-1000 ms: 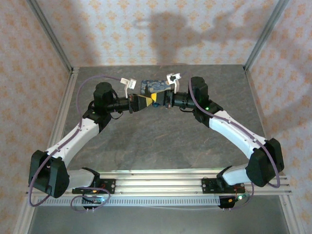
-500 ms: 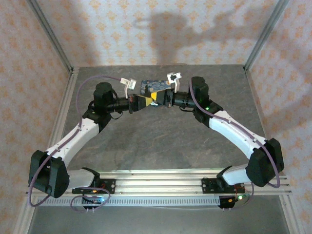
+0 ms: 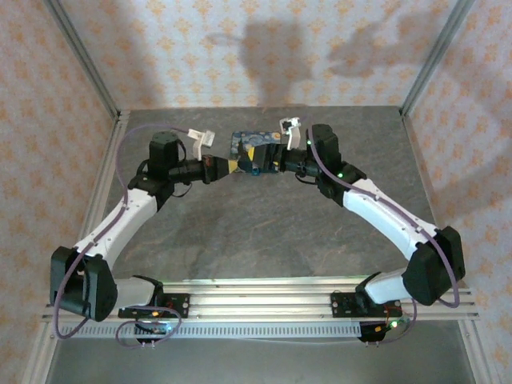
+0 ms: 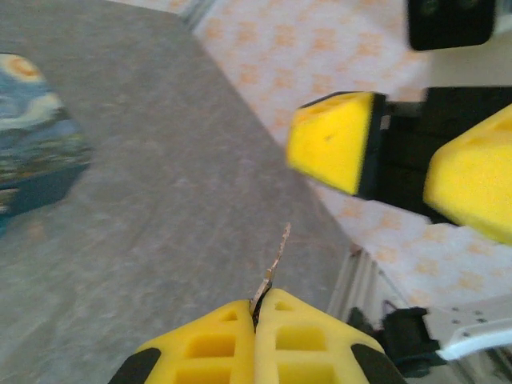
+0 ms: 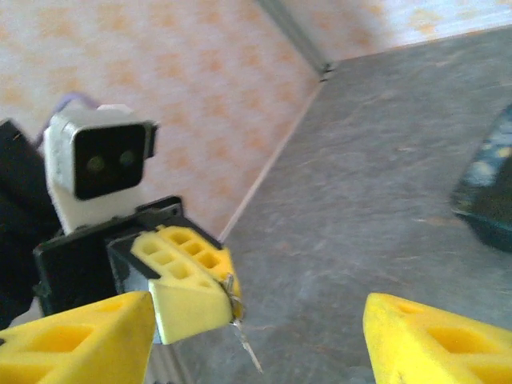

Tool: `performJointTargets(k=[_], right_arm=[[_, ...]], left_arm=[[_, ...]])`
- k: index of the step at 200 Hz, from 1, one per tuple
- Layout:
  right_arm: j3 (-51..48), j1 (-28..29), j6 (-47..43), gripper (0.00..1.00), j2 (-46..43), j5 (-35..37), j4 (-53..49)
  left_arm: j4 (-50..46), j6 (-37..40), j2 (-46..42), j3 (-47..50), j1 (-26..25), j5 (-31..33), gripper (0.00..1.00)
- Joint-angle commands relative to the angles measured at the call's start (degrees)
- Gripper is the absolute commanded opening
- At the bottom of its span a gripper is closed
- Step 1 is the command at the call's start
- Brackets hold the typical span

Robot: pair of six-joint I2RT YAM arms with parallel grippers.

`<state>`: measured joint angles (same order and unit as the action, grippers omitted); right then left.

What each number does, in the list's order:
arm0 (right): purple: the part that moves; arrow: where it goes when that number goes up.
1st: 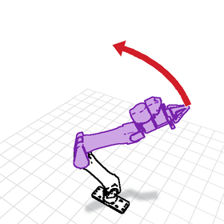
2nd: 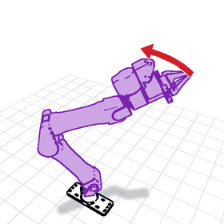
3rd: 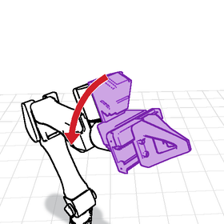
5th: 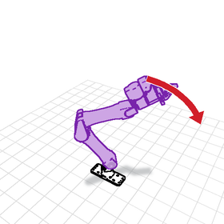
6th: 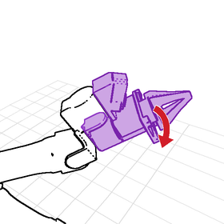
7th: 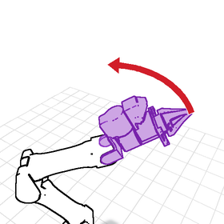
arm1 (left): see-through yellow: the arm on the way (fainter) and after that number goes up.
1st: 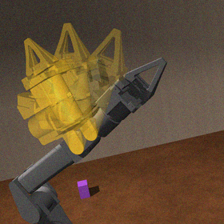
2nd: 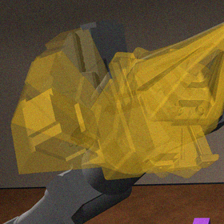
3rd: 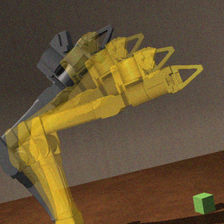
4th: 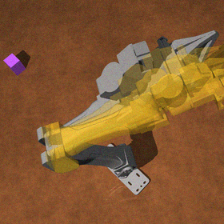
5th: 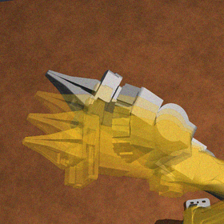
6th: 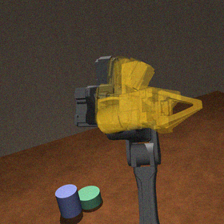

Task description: Unlock the padlock with the key

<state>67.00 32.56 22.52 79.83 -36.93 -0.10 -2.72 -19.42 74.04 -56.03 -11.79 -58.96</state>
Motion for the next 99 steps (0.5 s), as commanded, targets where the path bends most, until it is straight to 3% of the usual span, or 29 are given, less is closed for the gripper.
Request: performJointTargets(k=[1, 22, 55, 99], right_arm=[[7.6, -1.2, -1.8, 0.77, 3.9, 16.0, -14.8], [17.0, -4.1, 0.9, 0.77, 13.4, 24.0, -28.0], [27.9, -9.3, 4.4, 0.72, 28.5, 20.8, -33.7], [38.0, -9.9, 1.3, 0.69, 40.0, 22.2, -36.0]], left_arm=[[-14.8, 9.9, 2.6, -6.1, 1.0, 9.2, 0.0], [-20.3, 10.7, 6.4, -10.5, 1.1, 22.4, 0.0], [-22.3, 6.8, 16.2, -17.1, 1.5, 38.5, 0.0], [-23.6, 7.1, 29.5, -26.8, 1.6, 44.7, 0.0]])
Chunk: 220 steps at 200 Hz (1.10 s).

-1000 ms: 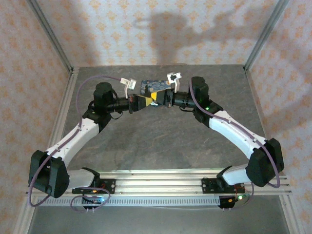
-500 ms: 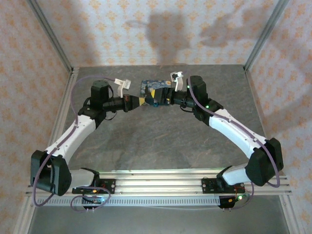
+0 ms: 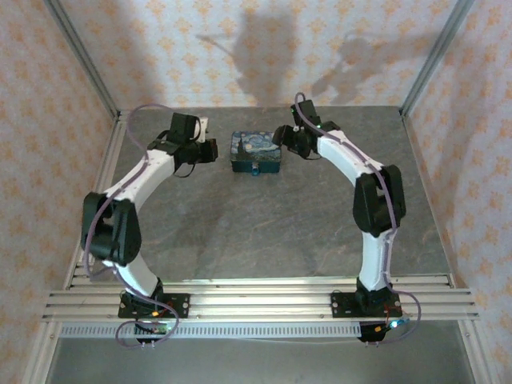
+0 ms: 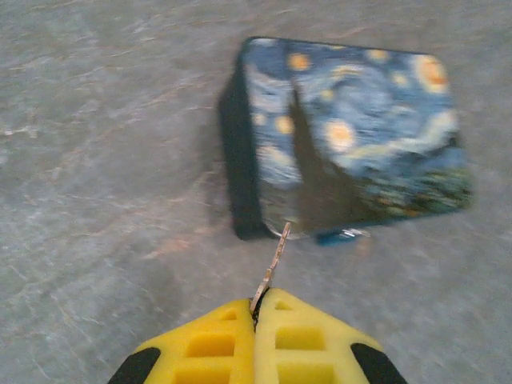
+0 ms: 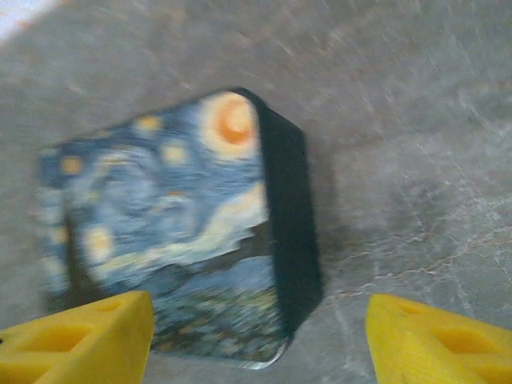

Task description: Unlock the padlock with the key

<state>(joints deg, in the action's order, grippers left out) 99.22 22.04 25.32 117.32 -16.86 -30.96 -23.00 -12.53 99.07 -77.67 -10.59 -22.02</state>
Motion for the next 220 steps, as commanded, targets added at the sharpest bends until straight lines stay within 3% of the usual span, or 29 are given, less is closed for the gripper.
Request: performJointTargets(k=[1, 52, 109, 188, 220], right_arm=[[5.9, 0.7, -1.5, 0.69, 2.8, 2.2, -5.1], [6.4, 0.5, -2.9, 0.62, 7.6, -2.9, -2.5], [-1.5, 0.4, -3.2, 0.5, 6.0, -7.3, 2.5], [-25.9, 1.2, -0.4, 0.46, -11.0, -4.4, 7.0], [-31.7, 1.0, 2.4, 0.56, -18.5, 0.7, 5.7]], left_arm=[[-3.4, 0.3, 4.8, -5.5, 0.3, 7.7, 0.0], [-5.5, 1.5, 16.8, -15.3, -0.9, 6.6, 0.0], [-6.0, 5.6, 21.8, -19.5, -7.0, 3.6, 0.0], [-1.4, 6.2, 18.1, -12.9, -13.7, -0.9, 0.0], [4.4, 3.8, 14.8, -7.4, -14.3, -5.8, 0.0]])
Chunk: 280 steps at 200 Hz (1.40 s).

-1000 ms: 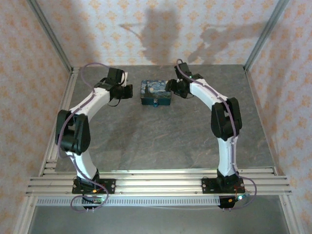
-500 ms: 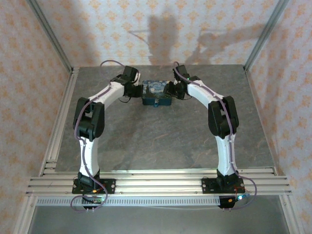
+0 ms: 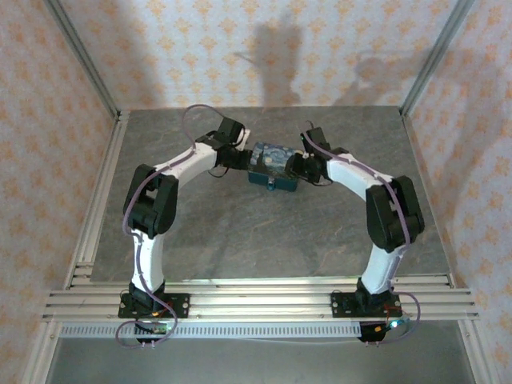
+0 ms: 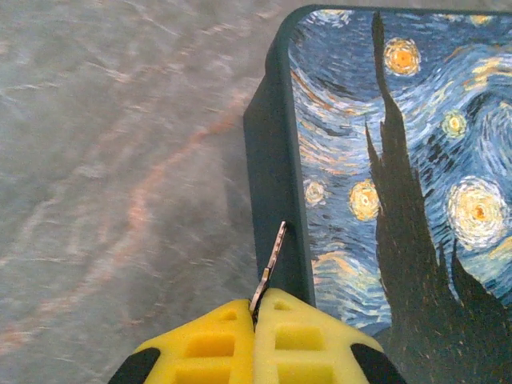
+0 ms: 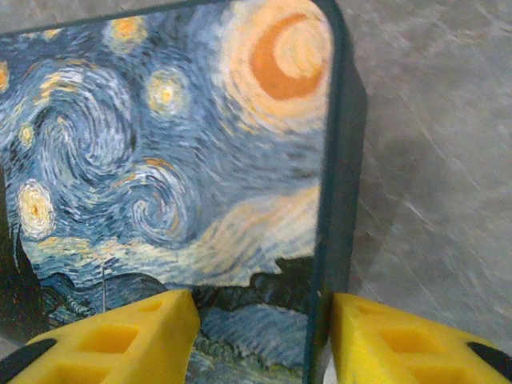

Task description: Unlock the padlock with the key

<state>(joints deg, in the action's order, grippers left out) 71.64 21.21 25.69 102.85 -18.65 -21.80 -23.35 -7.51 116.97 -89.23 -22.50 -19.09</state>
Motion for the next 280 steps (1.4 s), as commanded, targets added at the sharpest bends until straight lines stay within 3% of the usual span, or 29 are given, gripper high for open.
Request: performJointTargets(k=[1, 56, 101, 125, 178, 280], right_arm=[[-4.3, 1.8, 2.1, 0.56, -4.3, 2.7, -3.5], [-6.6, 2.3, 3.6, 0.61, -18.6, 15.9, -9.4], [-9.6, 19.0, 7.8, 0.6, -21.4, 32.9, -11.5], [-10.4, 23.5, 11.7, 0.59, -16.1, 32.9, -8.5], [-9.4, 23.6, 14.7, 0.54, -6.6, 30.1, -1.4], [-6.9, 23.1, 14.6, 0.51, 2.2, 36.3, 2.1]], left_arm=[[5.0, -1.2, -3.2, 4.4, -2.4, -8.8, 0.0], [9.3, -4.3, -10.0, 11.5, 0.2, -12.5, 0.0], [13.1, -5.4, -16.3, 19.9, 2.4, -13.4, 0.0], [14.3, -4.4, -20.3, 25.0, 3.1, -13.2, 0.0], [23.7, -6.4, -28.5, 38.8, 3.4, -18.0, 0.0], [26.4, -3.7, -30.8, 45.0, 3.4, -20.4, 0.0]])
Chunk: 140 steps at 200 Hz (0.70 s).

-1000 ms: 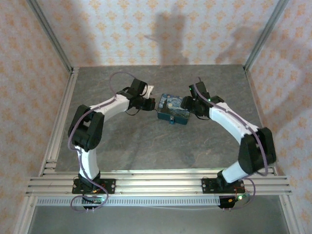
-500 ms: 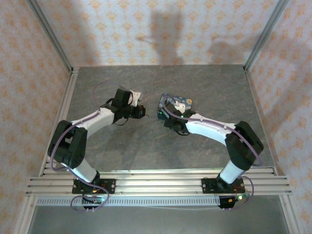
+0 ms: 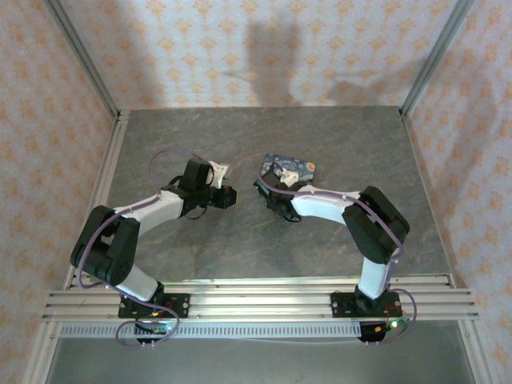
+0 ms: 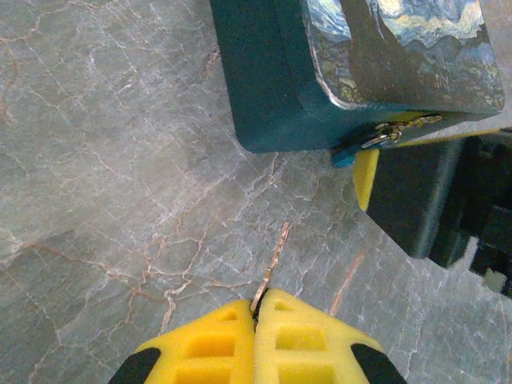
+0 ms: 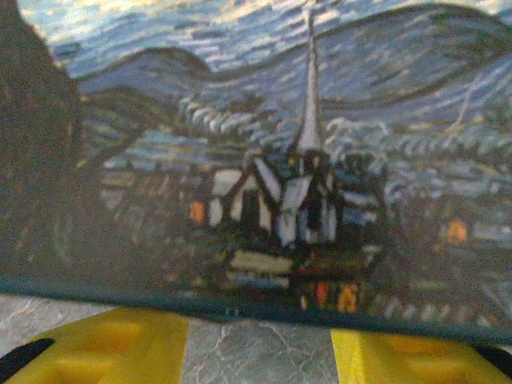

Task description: Unlock the padlock with the key

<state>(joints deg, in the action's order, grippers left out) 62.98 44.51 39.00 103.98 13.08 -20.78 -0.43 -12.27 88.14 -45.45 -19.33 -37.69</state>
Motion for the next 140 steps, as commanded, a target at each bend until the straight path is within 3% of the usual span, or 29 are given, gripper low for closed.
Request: performJointTargets(k=[1, 69, 140], right_arm=[[1.7, -0.2, 1.4, 0.51, 1.1, 4.6, 1.1], [-0.2, -0.2, 0.9, 0.49, 1.7, 6.8, 6.7], [1.9, -0.2, 2.1, 0.44, 4.9, 7.1, 5.4]], left_arm=[[3.6, 1.0, -2.0, 1.3, 0.3, -1.8, 0.0], [4.6, 1.4, -3.0, 3.0, -0.1, -2.2, 0.0], [4.6, 1.9, -4.5, 5.5, -0.4, -2.0, 0.0]])
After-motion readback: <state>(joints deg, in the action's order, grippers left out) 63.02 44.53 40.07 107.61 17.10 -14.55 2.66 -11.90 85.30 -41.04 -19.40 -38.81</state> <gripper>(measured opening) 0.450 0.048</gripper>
